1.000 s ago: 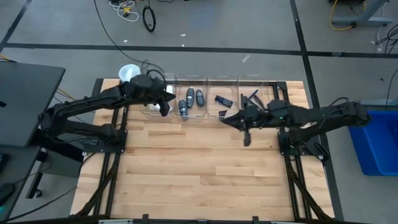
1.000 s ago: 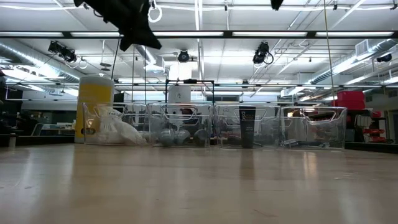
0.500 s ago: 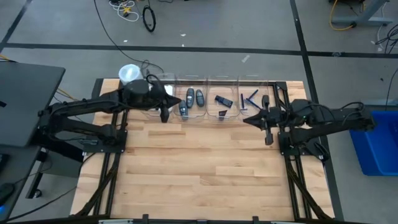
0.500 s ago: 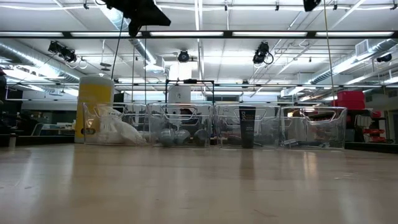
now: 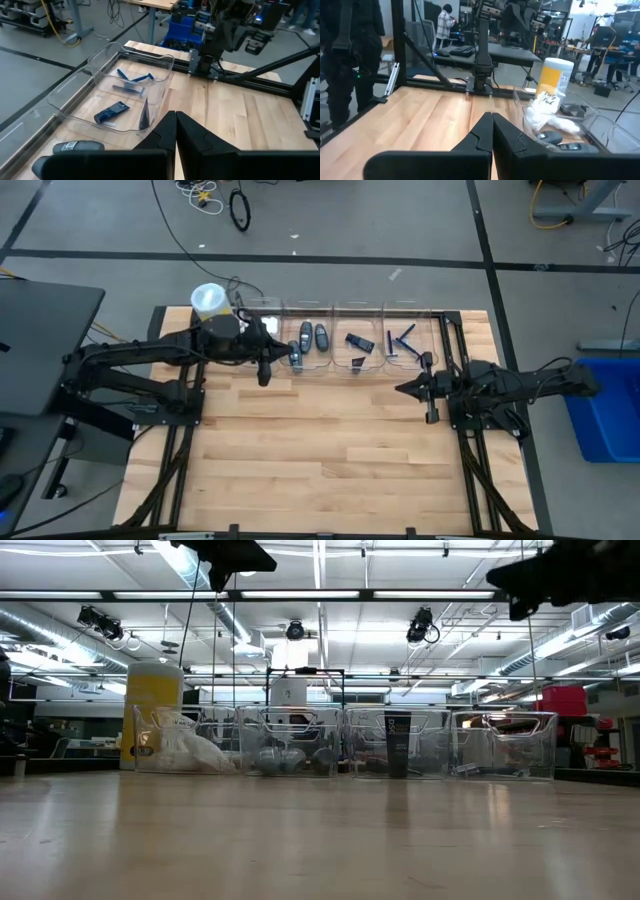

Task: Pick & Place Travel size toiletries
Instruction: Return to Home Position

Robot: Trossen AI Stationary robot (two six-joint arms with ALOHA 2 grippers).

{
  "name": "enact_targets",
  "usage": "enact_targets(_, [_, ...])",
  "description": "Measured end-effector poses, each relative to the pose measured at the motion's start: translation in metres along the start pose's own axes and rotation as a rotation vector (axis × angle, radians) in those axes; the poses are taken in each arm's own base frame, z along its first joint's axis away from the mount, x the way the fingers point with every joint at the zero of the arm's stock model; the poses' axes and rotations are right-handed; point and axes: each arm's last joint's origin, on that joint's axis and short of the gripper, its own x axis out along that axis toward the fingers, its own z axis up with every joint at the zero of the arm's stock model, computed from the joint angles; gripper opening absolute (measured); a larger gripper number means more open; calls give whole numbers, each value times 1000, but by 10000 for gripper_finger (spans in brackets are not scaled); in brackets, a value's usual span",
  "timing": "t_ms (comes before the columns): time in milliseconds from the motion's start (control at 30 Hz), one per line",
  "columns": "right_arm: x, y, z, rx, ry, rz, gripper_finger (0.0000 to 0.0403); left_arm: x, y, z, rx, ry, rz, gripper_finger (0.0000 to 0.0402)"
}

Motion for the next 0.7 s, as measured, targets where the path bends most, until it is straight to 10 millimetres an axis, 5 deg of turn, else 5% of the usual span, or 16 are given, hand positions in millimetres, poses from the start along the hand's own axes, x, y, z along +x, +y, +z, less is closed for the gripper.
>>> enact_targets(333, [-13,5,-34,2,-83,34,3,-1,-9,-2,2,0,40,10])
enact_targets(700, [-22,6,-45,-14,-74,43,1,-1,-15,-3,-18,0,38,8])
